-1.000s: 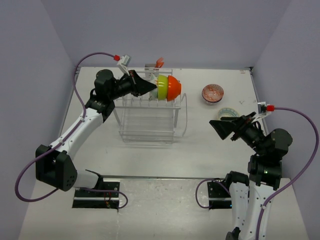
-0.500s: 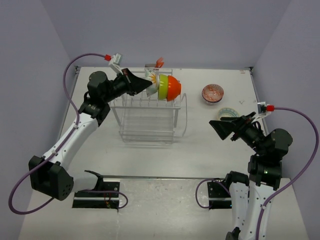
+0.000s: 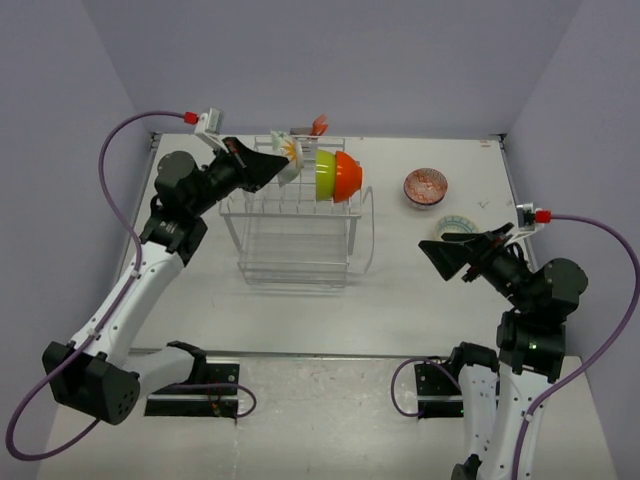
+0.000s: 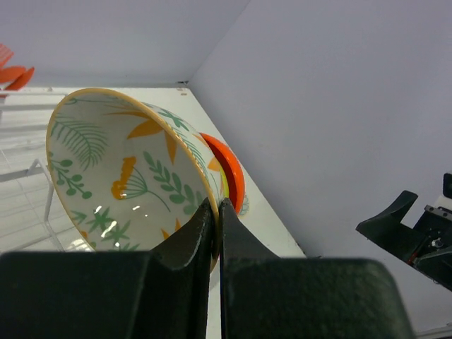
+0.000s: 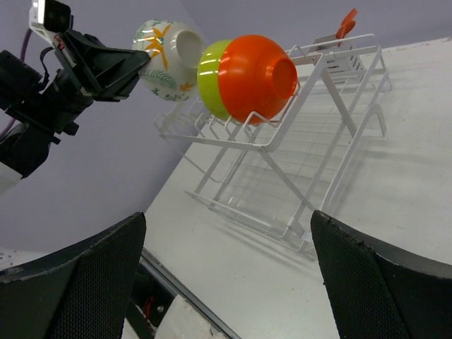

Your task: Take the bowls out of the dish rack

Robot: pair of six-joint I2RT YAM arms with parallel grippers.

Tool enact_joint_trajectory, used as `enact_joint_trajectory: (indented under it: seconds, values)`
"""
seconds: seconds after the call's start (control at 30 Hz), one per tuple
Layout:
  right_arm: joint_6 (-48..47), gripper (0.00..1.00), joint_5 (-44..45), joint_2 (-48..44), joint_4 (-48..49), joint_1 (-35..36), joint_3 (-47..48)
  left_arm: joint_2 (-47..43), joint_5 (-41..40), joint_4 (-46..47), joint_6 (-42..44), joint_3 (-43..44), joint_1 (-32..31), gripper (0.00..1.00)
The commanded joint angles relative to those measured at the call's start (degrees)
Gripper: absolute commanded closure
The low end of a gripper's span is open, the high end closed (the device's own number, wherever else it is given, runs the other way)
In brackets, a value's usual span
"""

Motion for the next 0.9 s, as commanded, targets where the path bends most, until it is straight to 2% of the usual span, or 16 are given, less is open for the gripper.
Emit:
enact_joint_trajectory:
  seconds: [0.0, 0.07, 0.1, 0.13, 0.17, 0.2, 0.23, 0.3, 0.33, 0.37, 0.4, 0.43, 0.47, 0.57, 0.67, 0.87]
  values:
    - [2.1, 0.01, -2.1, 0.6, 2.8, 0.1, 3.2, -6.8, -0.7, 3.7, 10.3, 2.9, -0.1, 1.0]
    - [6.3, 0.01, -4.0, 1.0, 5.8, 0.1, 3.5, -7.8, 0.1, 2.1, 17.1, 5.9, -1.7, 1.0]
    - [7.9, 0.01, -4.1, 1.2, 7.3, 0.2, 4.0, -8.3, -0.2, -2.2, 20.9, 7.3, -5.1, 1.0]
    - [9.0, 0.01, -4.2, 2.1, 8.5, 0.2, 4.7, -8.4, -1.1, -4.8, 30.0, 8.7, -7.8, 1.0]
    - [8.8, 0.01, -3.3, 2.6, 7.5, 0.2, 7.8, -8.5, -4.6, -11.3, 34.4, 11.5, -14.3, 1.0]
    - [7.7, 0.01, -2.0, 3.2, 3.0, 0.2, 10.2, -8.0, -6.9, -14.4, 41.3, 13.0, -18.1, 1.0]
    - [6.0, 0.01, -0.6, 4.5, 0.4, 0.2, 12.6, -7.7, -12.1, -16.9, 43.8, 14.4, -21.4, 1.0]
    - [0.9, 0.01, 3.8, 6.3, -8.3, 0.2, 20.7, -6.4, -15.9, -23.0, 50.0, 17.2, -30.4, 1.0]
    - [-3.2, 0.01, 5.2, 8.6, -11.9, 0.1, 23.5, -6.0, -19.6, -24.5, 51.5, 17.9, -33.0, 1.0]
    - [-5.8, 0.02, 8.1, 10.0, -16.2, 0.5, 30.0, -4.9, -22.4, -27.4, 53.0, 18.1, -39.1, 1.0]
    - [-8.1, 0.03, 10.3, 11.3, -24.2, 1.1, 33.3, -4.3, -25.0, -28.9, 55.9, 18.2, -42.8, 1.0]
    - [-12.0, 0.05, 12.5, 12.3, -27.0, 2.2, 35.6, -3.5, -31.2, -30.3, 57.3, 18.9, -46.0, 1.0]
    - [-13.8, 0.06, 17.2, 13.5, -29.6, 5.0, 38.8, -1.5, -34.1, -33.8, 58.5, 19.5, -53.0, 1.0]
    - [-19.2, 0.08, 23.8, 14.5, -38.8, 10.2, 40.9, 3.5, -43.2, -40.5, 61.4, 21.1, -62.9, 1.0]
    - [-21.8, 0.11, 30.1, 15.1, -44.1, 15.9, 38.2, 7.7, -47.6, -45.7, 62.2, 21.3, -66.5, 1.0]
    - [-23.4, 0.18, 31.4, 17.2, -45.6, 28.0, 30.0, 15.7, -54.1, -51.7, 63.0, 21.7, -71.0, 1.0]
